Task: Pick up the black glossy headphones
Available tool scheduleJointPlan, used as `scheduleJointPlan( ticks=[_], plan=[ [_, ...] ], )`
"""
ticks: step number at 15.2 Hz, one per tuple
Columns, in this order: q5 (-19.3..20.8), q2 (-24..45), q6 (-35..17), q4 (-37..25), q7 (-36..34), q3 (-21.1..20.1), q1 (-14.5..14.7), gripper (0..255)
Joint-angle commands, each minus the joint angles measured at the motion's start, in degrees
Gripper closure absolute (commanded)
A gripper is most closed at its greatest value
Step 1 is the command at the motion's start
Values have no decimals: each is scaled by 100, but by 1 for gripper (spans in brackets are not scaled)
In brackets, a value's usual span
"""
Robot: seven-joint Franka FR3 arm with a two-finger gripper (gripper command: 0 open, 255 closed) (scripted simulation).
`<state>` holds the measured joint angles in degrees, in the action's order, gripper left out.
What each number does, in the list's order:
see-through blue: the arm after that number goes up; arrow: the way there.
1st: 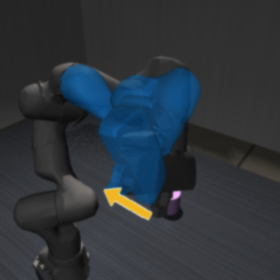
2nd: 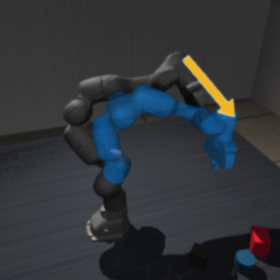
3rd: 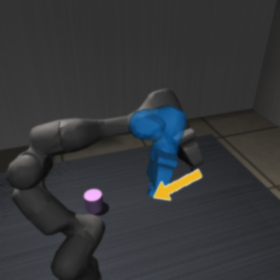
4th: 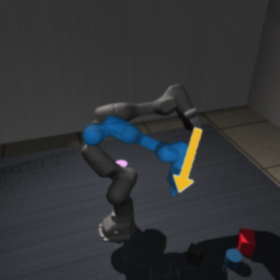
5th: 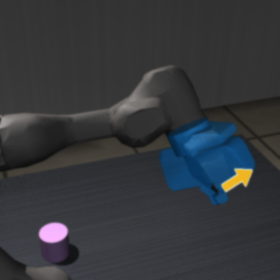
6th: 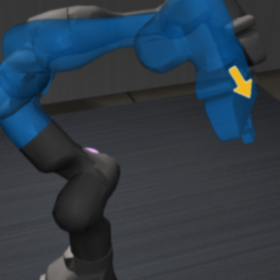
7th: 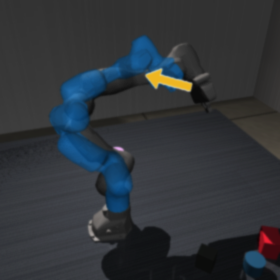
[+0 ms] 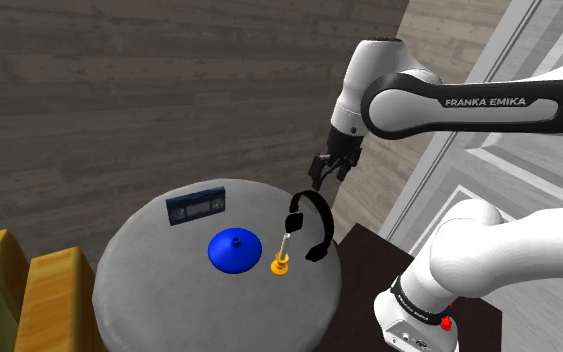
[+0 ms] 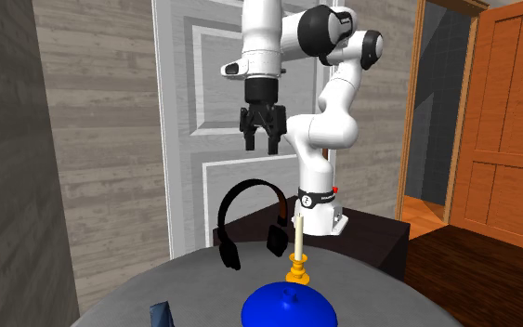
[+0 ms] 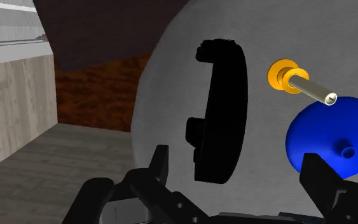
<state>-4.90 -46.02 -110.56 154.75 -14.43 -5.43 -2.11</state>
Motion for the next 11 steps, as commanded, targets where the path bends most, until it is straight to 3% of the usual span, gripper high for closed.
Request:
scheduleJointPlan(
  ticks=[1,11],
  plan=[
    [-16,-11,-549,395,-346,-214,-60,0],
    [-73,271,-1418,948,-443,-337,-57,0]
  ],
)
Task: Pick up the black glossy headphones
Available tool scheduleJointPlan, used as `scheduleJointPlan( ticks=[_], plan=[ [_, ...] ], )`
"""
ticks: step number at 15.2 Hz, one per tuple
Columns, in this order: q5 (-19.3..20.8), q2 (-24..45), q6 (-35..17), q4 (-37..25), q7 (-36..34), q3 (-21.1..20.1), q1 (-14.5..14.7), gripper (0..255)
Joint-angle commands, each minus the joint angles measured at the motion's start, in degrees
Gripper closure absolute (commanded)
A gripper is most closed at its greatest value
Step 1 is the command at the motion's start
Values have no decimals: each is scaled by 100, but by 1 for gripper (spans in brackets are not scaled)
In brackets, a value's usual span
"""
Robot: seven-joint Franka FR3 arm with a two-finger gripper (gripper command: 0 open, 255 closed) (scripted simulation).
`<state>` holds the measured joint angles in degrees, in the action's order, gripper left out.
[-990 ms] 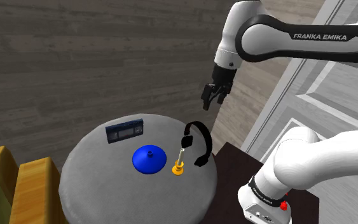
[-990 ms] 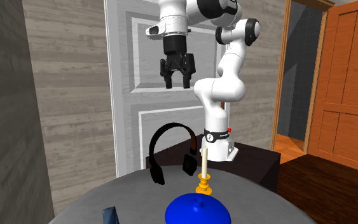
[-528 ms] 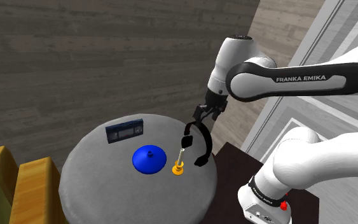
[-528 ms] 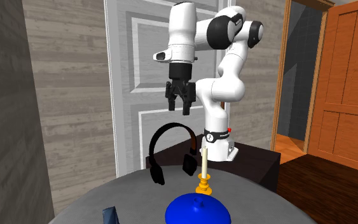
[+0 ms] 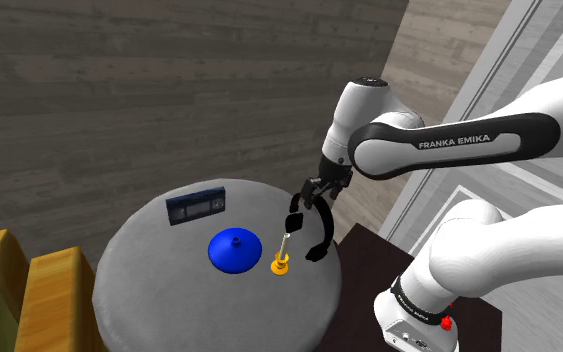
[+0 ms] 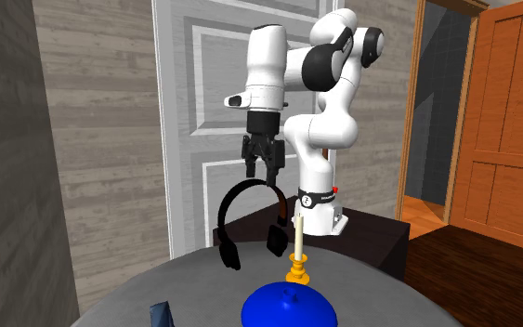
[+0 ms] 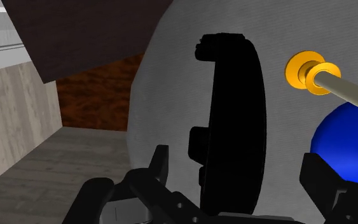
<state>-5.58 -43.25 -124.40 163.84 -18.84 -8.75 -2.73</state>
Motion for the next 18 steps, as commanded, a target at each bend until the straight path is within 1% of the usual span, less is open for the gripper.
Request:
scheduleJointPlan(
  ticks=[1,10,18],
  plan=[
    [-2,9,-42,31,1,-2,1,255],
    [-6,-6,-35,38,-3,-4,5,255],
    [50,-286,723,-440,7,63,-16,255]
  ],
)
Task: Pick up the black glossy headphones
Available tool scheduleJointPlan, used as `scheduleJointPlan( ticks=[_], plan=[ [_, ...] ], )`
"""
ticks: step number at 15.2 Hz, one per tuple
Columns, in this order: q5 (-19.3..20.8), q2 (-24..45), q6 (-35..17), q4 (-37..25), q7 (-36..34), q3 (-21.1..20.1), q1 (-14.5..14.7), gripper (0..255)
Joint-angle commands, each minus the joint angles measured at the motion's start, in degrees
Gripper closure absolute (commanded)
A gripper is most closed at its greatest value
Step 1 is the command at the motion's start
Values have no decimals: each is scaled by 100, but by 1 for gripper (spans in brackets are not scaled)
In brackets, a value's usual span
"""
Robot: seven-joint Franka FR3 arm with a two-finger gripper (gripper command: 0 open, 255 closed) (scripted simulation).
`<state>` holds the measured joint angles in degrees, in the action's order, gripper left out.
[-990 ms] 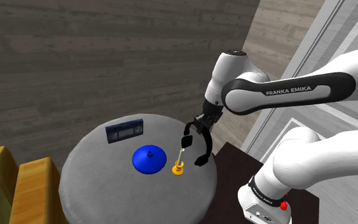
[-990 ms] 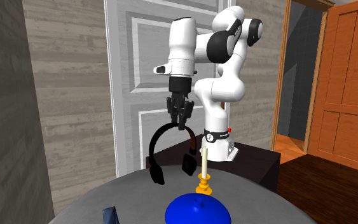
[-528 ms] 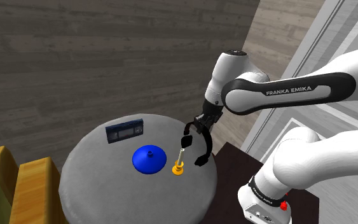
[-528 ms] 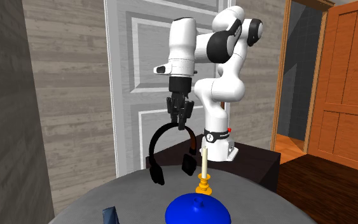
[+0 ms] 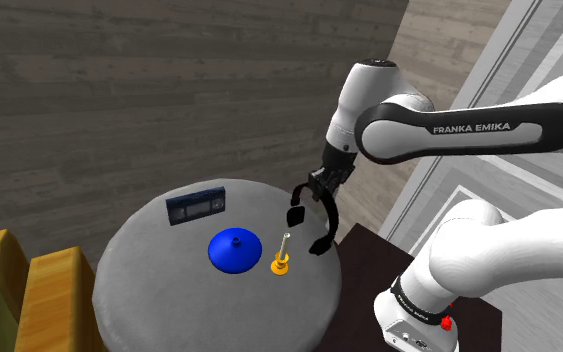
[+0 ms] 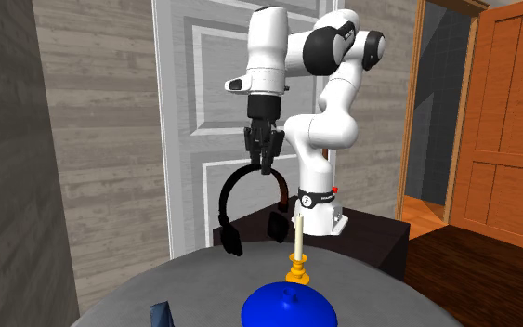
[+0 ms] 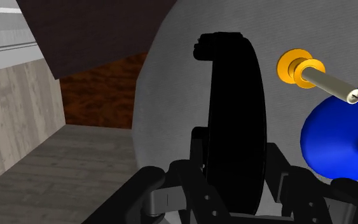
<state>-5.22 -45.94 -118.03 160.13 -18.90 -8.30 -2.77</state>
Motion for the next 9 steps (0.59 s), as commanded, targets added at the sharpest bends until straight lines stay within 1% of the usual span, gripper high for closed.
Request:
scheduleJointPlan(
  ticks=[1,7,9],
  plan=[
    [22,-42,175,-134,13,25,-15,255],
    [61,-145,687,-542,18,70,-32,255],
    [62,-147,700,-553,18,71,-33,255]
  ],
)
